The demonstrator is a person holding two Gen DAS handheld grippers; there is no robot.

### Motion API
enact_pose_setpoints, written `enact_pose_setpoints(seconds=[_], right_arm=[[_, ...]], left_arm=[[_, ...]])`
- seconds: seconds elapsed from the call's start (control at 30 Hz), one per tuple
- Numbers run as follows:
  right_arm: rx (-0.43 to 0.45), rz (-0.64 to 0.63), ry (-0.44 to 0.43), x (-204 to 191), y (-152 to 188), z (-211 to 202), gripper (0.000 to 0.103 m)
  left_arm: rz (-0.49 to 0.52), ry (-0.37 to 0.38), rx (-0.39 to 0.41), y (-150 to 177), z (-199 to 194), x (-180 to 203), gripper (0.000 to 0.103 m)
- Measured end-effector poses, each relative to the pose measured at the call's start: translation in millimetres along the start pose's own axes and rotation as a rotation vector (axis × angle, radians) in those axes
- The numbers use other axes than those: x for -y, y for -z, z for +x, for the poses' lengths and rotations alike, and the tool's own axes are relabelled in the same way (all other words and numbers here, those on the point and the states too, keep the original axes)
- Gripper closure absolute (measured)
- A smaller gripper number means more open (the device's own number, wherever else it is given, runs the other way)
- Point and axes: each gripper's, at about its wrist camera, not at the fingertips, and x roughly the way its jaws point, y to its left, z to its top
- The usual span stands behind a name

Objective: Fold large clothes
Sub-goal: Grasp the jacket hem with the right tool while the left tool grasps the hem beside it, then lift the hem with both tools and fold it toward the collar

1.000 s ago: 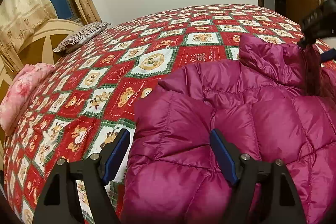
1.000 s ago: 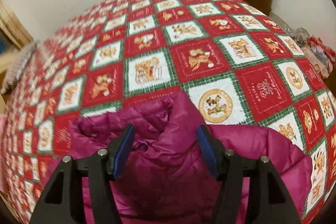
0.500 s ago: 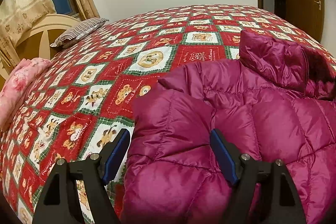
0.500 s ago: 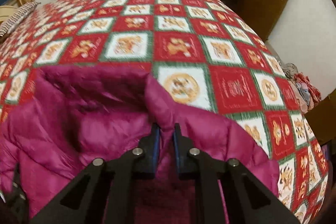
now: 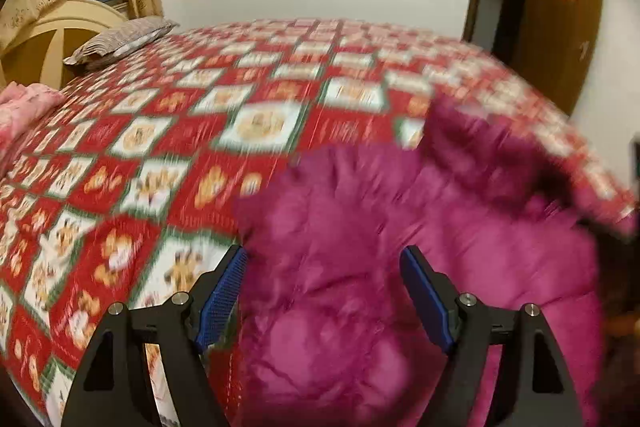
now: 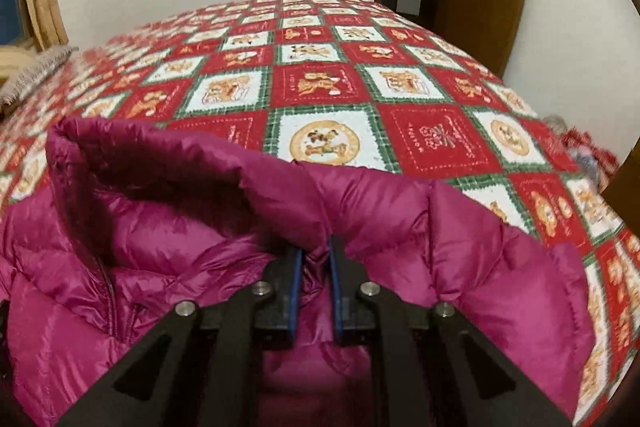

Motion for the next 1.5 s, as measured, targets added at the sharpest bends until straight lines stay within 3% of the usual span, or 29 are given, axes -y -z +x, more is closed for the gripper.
enact_pose_setpoints(seconds=[0.13, 0.27, 0.4, 0.5, 0.63, 0.7, 0.77, 0.83, 0.93, 1.2, 1.37, 1.5], right_arm=[[0.008, 0.016, -0.019, 0.9, 1.3, -1.0, 0.089], [0.016, 0.021, -0.026, 0.8, 2.0, -1.6, 0.089], [0.022, 0.028, -0.029, 2.9, 3.1, -2.3, 0.089], [0.023, 0.033, -0.032, 3.6, 3.2, -2.6, 0.089], [0.029, 0.040, -0.033, 4.6, 3.9, -3.5, 0.089], [0.031, 0.040, -0.031, 4.4, 4.4, -4.0, 0.089], [0.032, 0.045, -0.037, 4.9, 4.4, -4.3, 0.089], [0.033, 0.051, -0.041, 5.0, 4.4, -4.6, 0.089], [0.036, 0.056, -0.042, 6.1, 4.5, -5.8, 0.089], [0.037, 0.058, -0.038, 7.6, 4.7, -5.7, 0.089], [0.037, 0.058, -0.038, 7.9, 4.3, -5.5, 0.089], [0.037, 0.060, -0.039, 7.8, 4.3, -5.6, 0.089]], left_arm=[[0.097, 0.015, 0.055, -50.8, -8.3, 33.6, 0.020], [0.170, 0.083, -0.011, -92.2, 24.2, 82.0, 0.018], [0.219, 0.093, -0.114, -94.5, 60.5, 126.8, 0.018], [0.223, 0.047, -0.150, -84.0, 81.3, 147.5, 0.018], [0.198, -0.059, -0.217, -76.4, 108.3, 149.9, 0.018], [0.195, -0.095, -0.206, -72.7, 109.9, 146.1, 0.019], [0.192, -0.129, -0.160, -71.0, 103.3, 139.1, 0.032], [0.187, -0.136, -0.166, -67.7, 98.5, 128.6, 0.059], [0.105, -0.118, -0.187, -62.2, 93.6, 103.4, 0.071], [0.062, -0.142, -0.200, -36.8, 90.1, 87.9, 0.071], [0.013, -0.138, -0.157, -21.8, 88.1, 78.4, 0.071], [0.046, -0.196, -0.109, -15.7, 90.7, 87.4, 0.069]])
